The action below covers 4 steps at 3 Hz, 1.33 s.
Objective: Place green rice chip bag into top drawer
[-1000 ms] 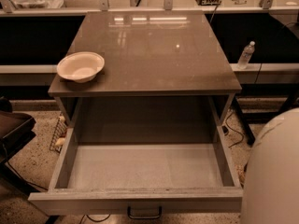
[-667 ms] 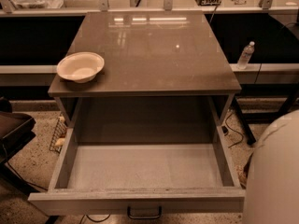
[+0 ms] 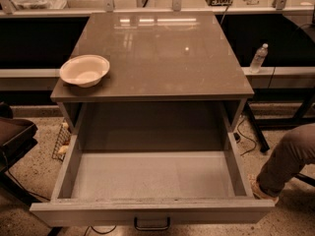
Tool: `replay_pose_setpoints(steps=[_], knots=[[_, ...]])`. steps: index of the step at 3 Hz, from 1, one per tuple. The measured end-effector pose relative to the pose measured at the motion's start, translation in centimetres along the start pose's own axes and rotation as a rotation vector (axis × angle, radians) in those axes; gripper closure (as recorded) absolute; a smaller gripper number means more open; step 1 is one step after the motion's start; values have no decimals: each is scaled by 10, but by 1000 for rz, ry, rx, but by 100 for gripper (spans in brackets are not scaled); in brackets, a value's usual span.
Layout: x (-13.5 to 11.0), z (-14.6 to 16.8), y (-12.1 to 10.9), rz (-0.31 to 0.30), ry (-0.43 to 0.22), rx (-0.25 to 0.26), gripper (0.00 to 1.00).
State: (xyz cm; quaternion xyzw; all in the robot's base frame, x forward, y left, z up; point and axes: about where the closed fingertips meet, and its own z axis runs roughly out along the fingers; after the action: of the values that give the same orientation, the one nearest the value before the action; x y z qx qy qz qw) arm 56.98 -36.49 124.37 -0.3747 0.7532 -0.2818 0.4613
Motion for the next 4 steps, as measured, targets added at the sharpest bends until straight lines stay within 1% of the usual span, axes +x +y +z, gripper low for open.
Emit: replay_pose_setpoints(steps=[1, 2, 3, 4], knots=[[42, -22, 35, 117, 34, -56, 100], [61, -8, 71, 149, 58, -144, 100], [57, -10, 67, 141, 56, -132, 100], [68, -3, 83, 165, 65, -164, 100]])
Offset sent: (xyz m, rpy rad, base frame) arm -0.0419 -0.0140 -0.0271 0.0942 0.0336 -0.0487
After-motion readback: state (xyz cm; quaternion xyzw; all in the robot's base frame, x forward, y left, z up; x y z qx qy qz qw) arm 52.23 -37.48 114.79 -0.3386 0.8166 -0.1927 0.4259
